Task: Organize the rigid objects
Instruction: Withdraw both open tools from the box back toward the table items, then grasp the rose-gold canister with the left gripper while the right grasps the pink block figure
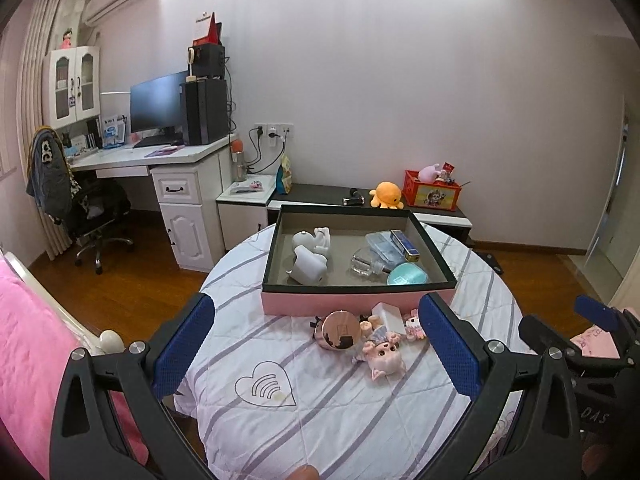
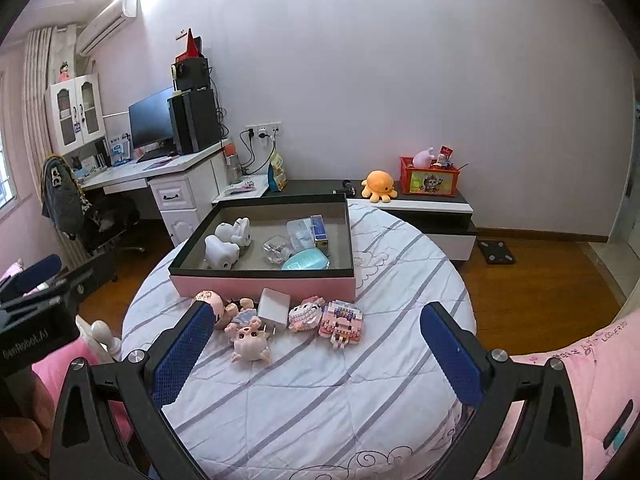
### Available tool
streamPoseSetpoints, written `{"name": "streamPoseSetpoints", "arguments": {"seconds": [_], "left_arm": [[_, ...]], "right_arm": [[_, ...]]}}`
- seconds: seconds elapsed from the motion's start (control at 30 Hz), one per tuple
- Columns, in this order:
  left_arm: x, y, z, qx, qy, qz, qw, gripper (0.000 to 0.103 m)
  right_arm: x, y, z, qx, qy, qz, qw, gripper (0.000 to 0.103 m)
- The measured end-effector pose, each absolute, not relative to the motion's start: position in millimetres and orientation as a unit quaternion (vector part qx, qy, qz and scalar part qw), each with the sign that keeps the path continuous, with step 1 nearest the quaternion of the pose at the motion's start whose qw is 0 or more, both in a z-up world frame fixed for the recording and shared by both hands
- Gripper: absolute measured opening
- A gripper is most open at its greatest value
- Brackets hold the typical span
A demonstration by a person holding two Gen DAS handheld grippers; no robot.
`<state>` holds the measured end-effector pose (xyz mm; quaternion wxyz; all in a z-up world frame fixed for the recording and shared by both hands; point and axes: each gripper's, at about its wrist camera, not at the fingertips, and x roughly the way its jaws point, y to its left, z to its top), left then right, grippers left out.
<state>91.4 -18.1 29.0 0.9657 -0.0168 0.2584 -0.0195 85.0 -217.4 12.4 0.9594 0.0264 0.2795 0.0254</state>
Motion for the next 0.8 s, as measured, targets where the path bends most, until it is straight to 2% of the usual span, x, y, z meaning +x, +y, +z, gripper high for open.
{"name": "streamPoseSetpoints", "arguments": {"seconds": [0.8], "left_arm": [[97,-13,15,-0.024,0.279,-0.013,0.96,0.103]], "right_arm": [[94,-221,4,0.027,0.296,0.016,0.955,0.103]]}}
